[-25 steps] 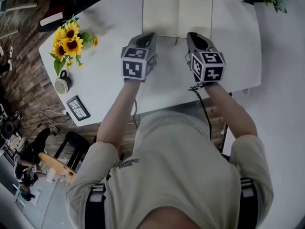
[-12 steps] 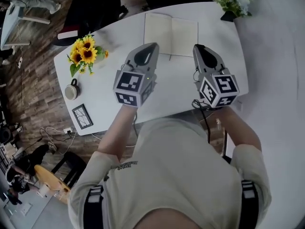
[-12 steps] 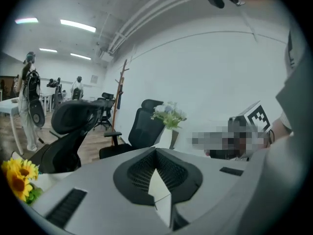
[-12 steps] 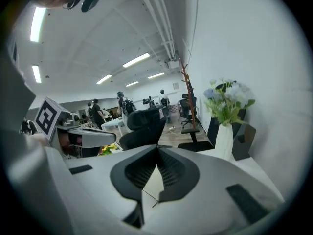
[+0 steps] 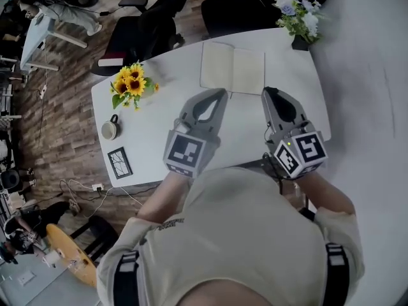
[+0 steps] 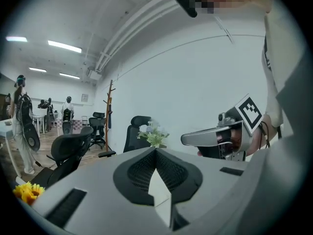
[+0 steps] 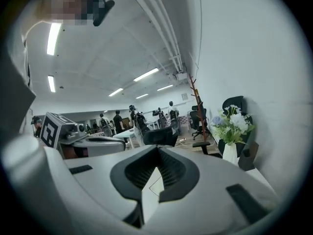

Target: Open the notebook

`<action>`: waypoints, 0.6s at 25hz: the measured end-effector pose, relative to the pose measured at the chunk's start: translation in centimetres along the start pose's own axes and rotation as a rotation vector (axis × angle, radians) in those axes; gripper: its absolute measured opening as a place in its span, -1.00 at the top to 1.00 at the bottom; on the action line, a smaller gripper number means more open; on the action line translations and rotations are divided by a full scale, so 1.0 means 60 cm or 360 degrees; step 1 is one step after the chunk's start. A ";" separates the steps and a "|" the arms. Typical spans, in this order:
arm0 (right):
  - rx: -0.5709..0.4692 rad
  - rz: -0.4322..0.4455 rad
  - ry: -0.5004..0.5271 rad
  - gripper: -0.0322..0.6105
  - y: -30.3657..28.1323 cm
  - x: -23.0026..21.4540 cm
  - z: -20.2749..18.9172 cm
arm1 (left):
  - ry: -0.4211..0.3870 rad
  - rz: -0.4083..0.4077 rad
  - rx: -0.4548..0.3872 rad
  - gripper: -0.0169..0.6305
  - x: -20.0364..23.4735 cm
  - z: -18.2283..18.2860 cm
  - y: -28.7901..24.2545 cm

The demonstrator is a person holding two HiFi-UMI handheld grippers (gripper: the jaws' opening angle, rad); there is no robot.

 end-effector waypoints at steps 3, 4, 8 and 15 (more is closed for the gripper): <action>-0.0014 0.0056 0.0019 0.89 0.019 0.020 0.001 | 0.0038 -0.0011 -0.0041 0.92 -0.029 -0.005 0.016; -0.0027 0.0064 0.0036 0.89 0.024 0.026 -0.001 | 0.0050 -0.0010 -0.0050 0.92 -0.037 -0.007 0.021; -0.0043 0.0074 0.0110 0.89 0.038 0.046 -0.015 | 0.0081 -0.0017 -0.0060 0.92 -0.061 -0.017 0.027; -0.0045 0.0124 0.0117 0.89 0.046 0.052 -0.028 | 0.0013 0.0010 -0.0037 0.92 -0.084 -0.019 0.028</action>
Point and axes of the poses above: the fingertips, and each gripper's own axes: y backward along the fingers, x to its left, z out of its top, the point moved 9 cm from there along y, backward along the fingers, and after that the axes turned 15 degrees about x, right-handed, at the moved point
